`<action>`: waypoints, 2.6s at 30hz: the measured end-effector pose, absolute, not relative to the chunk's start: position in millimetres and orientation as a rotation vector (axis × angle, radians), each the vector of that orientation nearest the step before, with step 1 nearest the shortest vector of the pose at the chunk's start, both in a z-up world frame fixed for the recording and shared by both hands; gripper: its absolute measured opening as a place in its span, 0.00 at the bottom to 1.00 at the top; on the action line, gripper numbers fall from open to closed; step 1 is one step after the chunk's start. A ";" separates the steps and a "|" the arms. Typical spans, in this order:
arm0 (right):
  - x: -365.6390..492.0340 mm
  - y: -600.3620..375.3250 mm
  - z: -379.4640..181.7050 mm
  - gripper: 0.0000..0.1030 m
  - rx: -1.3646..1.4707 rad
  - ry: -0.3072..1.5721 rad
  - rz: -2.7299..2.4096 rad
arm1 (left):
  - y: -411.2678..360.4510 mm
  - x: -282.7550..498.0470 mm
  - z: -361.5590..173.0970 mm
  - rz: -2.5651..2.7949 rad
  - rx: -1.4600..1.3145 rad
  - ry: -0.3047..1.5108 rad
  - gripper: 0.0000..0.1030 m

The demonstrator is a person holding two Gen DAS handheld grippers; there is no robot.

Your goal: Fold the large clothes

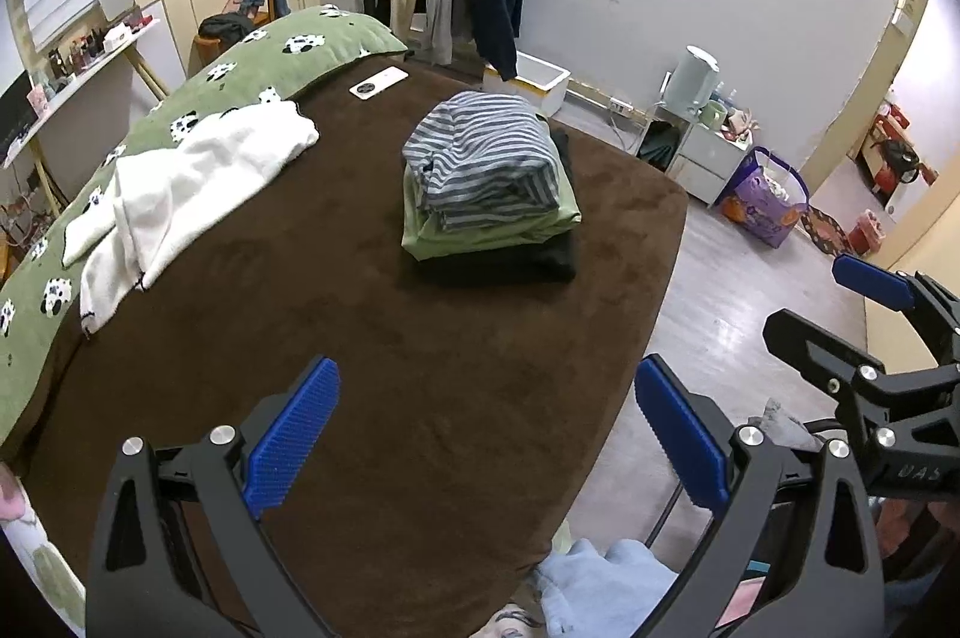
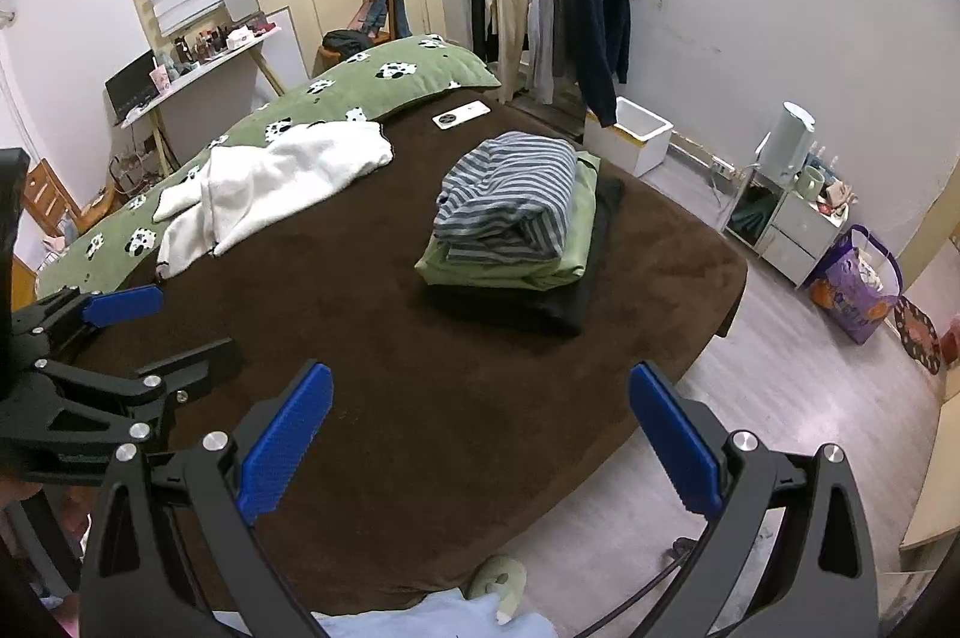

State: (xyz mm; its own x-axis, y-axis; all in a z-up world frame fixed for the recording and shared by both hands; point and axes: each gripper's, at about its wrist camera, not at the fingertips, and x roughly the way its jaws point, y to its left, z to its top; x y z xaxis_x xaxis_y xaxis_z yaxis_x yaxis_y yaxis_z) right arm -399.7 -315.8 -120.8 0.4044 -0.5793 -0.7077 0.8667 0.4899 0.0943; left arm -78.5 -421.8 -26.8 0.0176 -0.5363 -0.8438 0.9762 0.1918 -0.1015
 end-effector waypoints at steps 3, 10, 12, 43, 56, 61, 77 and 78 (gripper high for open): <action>-397.8 -318.0 -121.0 0.95 0.486 0.676 -0.963 | -423.2 -77.2 -27.5 -1.296 0.611 0.917 0.94; -391.9 -320.2 -127.9 0.95 0.466 0.718 -0.966 | -421.9 -76.1 -27.7 -1.291 0.607 0.916 0.94; -390.8 -321.8 -130.3 0.95 0.468 0.728 -0.967 | -422.1 -76.0 -28.7 -1.291 0.609 0.920 0.94; -402.1 -334.0 -144.9 0.95 0.468 0.749 -0.997 | -442.2 -83.6 -38.1 -1.304 0.654 0.907 0.94; -411.5 -329.4 -141.1 0.95 0.403 0.728 -1.026 | -435.5 -86.2 -31.0 -1.303 0.631 0.855 0.94; -407.5 -332.0 -134.6 0.95 0.384 0.709 -1.026 | -433.5 -83.9 -25.9 -1.290 0.616 0.835 0.94; -397.0 -337.1 -126.5 0.95 0.364 0.703 -0.998 | -431.3 -83.1 -18.7 -1.277 0.596 0.796 0.92; -396.8 -337.1 -126.5 0.95 0.364 0.703 -0.999 | -430.8 -83.1 -18.6 -1.275 0.596 0.798 0.92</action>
